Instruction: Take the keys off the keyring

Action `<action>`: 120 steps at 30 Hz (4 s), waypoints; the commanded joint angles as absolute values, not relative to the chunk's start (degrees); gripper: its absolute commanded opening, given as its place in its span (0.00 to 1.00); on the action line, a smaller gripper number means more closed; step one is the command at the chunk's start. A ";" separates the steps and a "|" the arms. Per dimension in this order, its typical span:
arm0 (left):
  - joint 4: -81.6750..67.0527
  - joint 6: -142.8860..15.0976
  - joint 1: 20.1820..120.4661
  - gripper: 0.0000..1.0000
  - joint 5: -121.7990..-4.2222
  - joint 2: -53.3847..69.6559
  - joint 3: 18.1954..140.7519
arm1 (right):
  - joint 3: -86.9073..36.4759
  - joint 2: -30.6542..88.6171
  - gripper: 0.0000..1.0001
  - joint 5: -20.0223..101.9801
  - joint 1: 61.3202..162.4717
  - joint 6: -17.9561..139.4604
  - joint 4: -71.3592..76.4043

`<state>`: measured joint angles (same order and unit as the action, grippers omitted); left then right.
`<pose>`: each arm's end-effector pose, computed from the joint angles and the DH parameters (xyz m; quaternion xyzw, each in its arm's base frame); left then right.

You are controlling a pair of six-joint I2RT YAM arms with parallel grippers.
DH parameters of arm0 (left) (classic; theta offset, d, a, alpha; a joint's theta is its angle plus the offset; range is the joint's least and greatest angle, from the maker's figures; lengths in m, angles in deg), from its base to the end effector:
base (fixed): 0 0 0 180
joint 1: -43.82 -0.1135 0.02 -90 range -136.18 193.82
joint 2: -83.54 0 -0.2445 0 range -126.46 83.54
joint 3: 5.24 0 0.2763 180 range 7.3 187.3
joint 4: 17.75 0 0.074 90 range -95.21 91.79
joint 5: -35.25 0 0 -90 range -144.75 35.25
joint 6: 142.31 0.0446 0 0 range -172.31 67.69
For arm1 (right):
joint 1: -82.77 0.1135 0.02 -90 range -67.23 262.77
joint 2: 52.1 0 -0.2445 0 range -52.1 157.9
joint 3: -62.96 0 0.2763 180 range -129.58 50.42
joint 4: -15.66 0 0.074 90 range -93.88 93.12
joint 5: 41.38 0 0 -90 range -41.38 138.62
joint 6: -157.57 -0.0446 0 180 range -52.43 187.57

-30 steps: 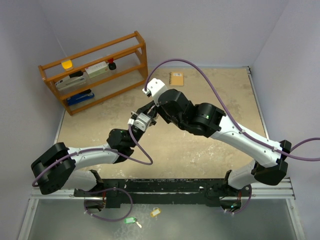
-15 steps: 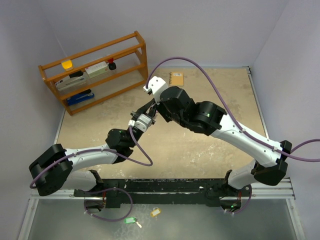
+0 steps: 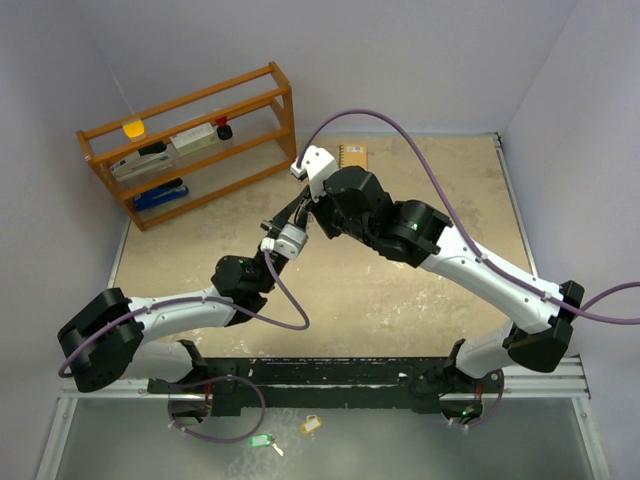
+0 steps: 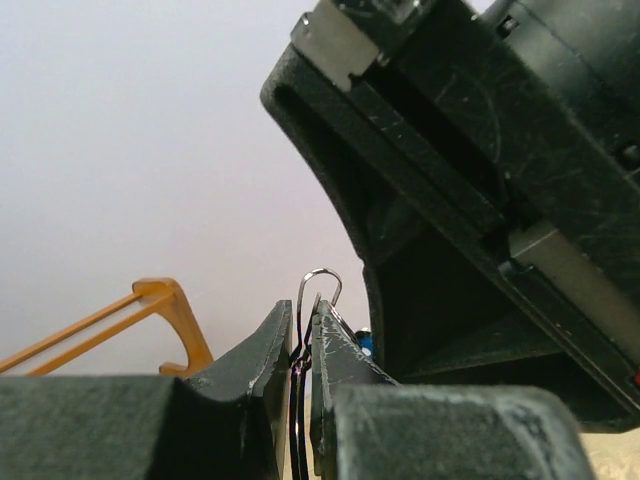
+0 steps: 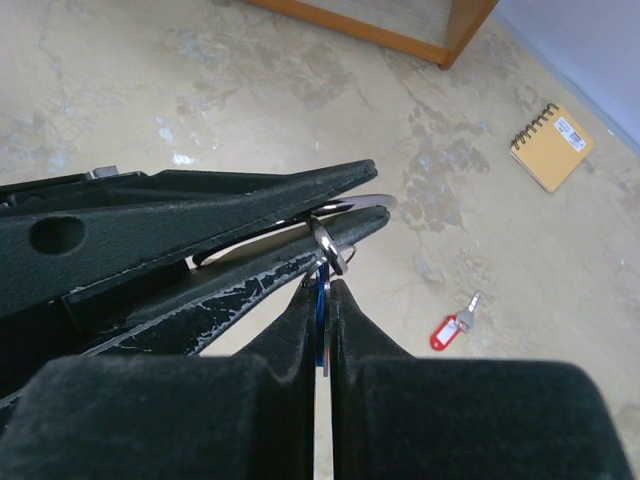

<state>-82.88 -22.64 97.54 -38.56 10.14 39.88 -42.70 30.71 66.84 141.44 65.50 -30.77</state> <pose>0.1798 -0.2240 0.2870 0.2006 0.4145 -0.1229 0.8791 0.1942 0.2923 0.4168 -0.3153 0.7685 0.1591 0.5336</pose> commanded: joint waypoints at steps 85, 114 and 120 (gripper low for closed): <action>-101.39 -89.98 83.86 0.34 -38.97 -27.50 29.96 | -31.09 62.36 0.08 42.45 106.94 58.74 5.42; -37.31 -65.39 84.00 0.73 -10.12 17.04 35.26 | 9.21 14.19 0.59 67.56 106.77 64.63 21.84; -34.21 -62.53 83.99 0.74 4.65 21.92 33.46 | 19.67 5.15 0.67 76.97 106.73 65.05 29.16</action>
